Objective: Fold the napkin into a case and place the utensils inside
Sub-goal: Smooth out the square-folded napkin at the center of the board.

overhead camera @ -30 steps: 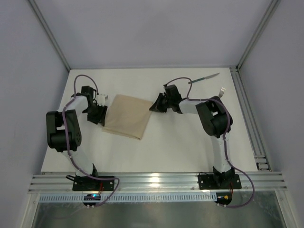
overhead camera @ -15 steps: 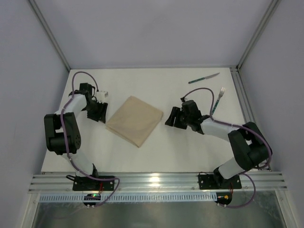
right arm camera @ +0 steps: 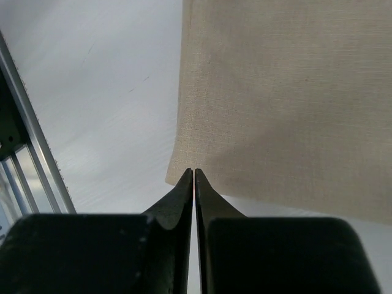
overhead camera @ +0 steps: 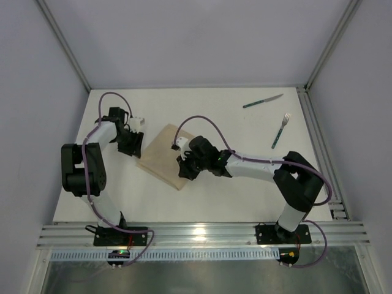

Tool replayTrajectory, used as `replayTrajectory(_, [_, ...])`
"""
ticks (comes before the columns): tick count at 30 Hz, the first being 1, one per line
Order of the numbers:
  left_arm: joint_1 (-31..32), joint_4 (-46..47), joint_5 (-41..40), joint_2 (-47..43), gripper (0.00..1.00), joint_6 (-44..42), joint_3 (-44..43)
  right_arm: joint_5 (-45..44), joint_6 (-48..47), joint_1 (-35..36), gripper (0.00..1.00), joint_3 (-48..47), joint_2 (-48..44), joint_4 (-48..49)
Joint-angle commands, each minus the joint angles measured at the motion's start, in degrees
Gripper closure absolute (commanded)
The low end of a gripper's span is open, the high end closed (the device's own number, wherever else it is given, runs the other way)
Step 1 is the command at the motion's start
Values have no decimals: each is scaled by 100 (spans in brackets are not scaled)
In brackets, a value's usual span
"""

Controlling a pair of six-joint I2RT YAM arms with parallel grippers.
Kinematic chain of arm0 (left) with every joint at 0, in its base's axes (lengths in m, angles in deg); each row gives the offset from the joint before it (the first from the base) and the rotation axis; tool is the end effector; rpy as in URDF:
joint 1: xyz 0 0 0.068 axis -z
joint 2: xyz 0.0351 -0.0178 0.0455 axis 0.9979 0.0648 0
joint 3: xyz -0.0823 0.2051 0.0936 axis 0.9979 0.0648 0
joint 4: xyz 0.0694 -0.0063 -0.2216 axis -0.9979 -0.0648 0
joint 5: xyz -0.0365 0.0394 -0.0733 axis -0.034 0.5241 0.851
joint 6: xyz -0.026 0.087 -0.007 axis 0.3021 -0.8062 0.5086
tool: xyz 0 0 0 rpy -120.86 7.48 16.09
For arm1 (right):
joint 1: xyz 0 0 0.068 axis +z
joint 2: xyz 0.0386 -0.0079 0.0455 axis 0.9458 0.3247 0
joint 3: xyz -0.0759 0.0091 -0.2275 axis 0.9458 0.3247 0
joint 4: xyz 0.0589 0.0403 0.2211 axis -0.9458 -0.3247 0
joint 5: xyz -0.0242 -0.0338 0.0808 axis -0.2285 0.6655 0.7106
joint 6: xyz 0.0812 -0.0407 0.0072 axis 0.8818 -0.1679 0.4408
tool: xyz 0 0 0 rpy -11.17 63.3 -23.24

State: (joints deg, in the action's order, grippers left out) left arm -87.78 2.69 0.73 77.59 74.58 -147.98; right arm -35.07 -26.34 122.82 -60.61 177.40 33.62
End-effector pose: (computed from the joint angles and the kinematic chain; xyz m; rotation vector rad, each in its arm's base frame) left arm 0.3180 -0.0130 0.1268 0.3906 2.8053 -0.3191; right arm 0.2100 0.3032 0.1648 -1.0653 2.0979 0.8373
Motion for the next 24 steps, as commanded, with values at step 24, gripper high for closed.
replayTrajectory(24, [9, -237, 506, -44, 81, -325, 290, 689, -743, 264, 96, -249, 1229, -316])
